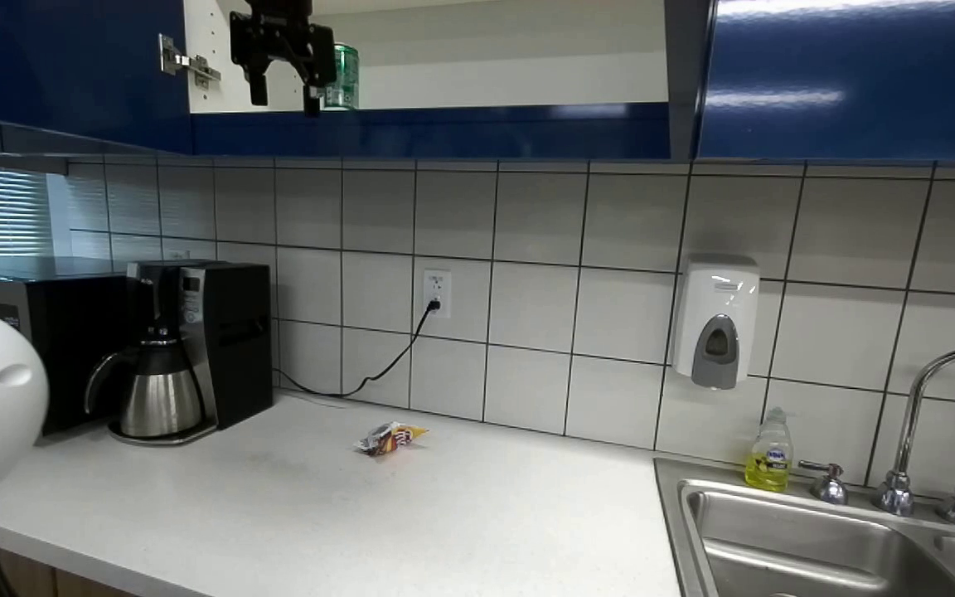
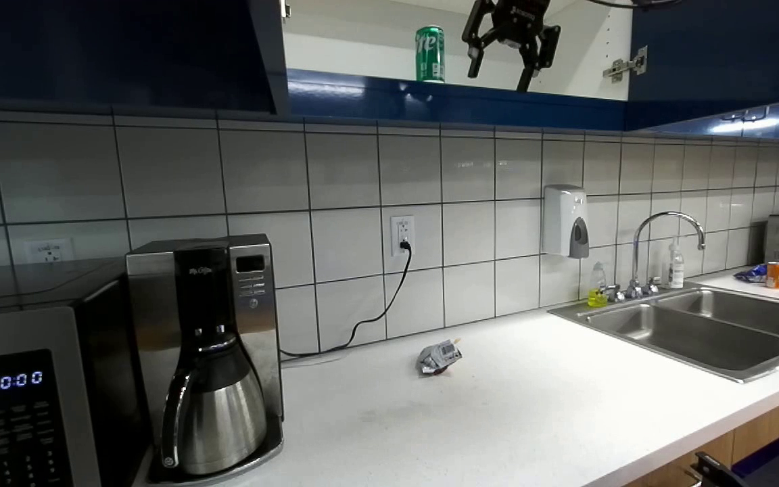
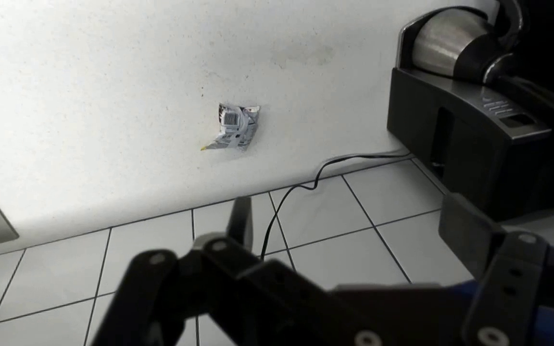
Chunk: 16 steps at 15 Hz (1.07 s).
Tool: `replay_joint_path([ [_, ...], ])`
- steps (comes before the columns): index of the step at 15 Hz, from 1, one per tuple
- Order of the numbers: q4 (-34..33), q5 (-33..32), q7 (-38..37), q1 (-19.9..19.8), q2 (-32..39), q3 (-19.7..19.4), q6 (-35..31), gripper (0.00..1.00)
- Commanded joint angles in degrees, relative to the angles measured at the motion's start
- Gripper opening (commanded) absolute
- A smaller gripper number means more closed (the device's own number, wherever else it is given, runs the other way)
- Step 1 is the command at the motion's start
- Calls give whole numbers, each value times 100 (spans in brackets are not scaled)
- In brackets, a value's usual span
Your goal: Put the can in the cabinet
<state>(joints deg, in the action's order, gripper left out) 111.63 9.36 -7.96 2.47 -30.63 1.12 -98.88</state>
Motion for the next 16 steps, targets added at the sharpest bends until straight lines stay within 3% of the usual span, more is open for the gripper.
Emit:
replay_joint_path([
  [1, 839, 162, 336, -9, -454, -71, -257, 100],
  [15, 2654, 160, 958, 30, -718, -180, -1059, 100],
  [16, 2377, 76, 766, -21, -509, -102, -895, 100],
])
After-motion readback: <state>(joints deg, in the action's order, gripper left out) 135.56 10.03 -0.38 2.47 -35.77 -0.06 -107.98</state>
